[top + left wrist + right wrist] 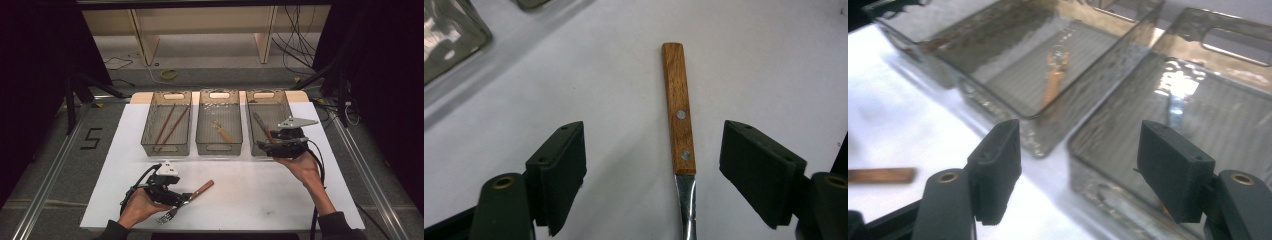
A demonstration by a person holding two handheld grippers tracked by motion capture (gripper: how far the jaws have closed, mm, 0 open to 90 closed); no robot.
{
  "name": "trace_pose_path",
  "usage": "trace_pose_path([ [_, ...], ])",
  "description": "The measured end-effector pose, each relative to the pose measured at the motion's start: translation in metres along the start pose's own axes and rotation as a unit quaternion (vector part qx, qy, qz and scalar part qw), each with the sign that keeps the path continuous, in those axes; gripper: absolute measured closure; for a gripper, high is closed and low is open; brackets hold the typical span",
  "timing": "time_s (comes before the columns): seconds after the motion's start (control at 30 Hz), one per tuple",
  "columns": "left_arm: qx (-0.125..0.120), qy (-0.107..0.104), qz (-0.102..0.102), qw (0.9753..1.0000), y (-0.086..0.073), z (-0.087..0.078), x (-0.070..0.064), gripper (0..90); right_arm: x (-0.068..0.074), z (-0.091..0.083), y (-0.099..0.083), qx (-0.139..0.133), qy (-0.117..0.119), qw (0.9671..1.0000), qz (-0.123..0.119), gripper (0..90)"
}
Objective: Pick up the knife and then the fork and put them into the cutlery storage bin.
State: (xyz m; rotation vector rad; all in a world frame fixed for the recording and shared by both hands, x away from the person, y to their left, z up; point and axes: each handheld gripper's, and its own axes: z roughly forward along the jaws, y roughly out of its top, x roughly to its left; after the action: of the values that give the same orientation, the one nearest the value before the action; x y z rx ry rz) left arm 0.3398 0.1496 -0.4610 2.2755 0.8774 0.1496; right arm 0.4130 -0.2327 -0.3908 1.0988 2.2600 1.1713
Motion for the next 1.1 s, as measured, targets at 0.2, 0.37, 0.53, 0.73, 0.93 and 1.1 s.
trace_pose_path([
  [0.2, 0.023, 0.006, 0.010, 0.9997, 0.002, 0.004, -0.004, 26.4, 0.011, -0.008, -0.012, -0.006, 0.019, 0.9998, -0.004, 33.6],
  [0.37, 0.039, 0.005, 0.009, 0.9992, 0.003, 0.006, -0.005, 28.2, 0.018, -0.012, -0.020, -0.006, 0.037, 0.9993, -0.002, 32.0],
  [0.53, 0.057, 0.006, 0.015, 0.9982, 0.006, 0.009, -0.007, 30.3, 0.025, -0.013, -0.026, 0.000, 0.049, 0.9988, -0.006, 32.0],
  [0.73, 0.081, 0.010, 0.024, 0.9964, 0.012, 0.015, -0.011, 34.5, 0.029, -0.011, -0.032, 0.007, 0.055, 0.9984, -0.007, 32.0],
  [0.93, 0.106, 0.009, 0.030, 0.9939, 0.017, 0.019, -0.015, 41.8, 0.030, -0.009, -0.035, 0.014, 0.057, 0.9982, -0.007, 31.6],
  [1.1, 0.130, 0.002, 0.047, 0.9905, 0.020, 0.024, -0.020, 50.3, 0.030, -0.011, -0.036, 0.013, 0.057, 0.9983, -0.004, 31.6],
])
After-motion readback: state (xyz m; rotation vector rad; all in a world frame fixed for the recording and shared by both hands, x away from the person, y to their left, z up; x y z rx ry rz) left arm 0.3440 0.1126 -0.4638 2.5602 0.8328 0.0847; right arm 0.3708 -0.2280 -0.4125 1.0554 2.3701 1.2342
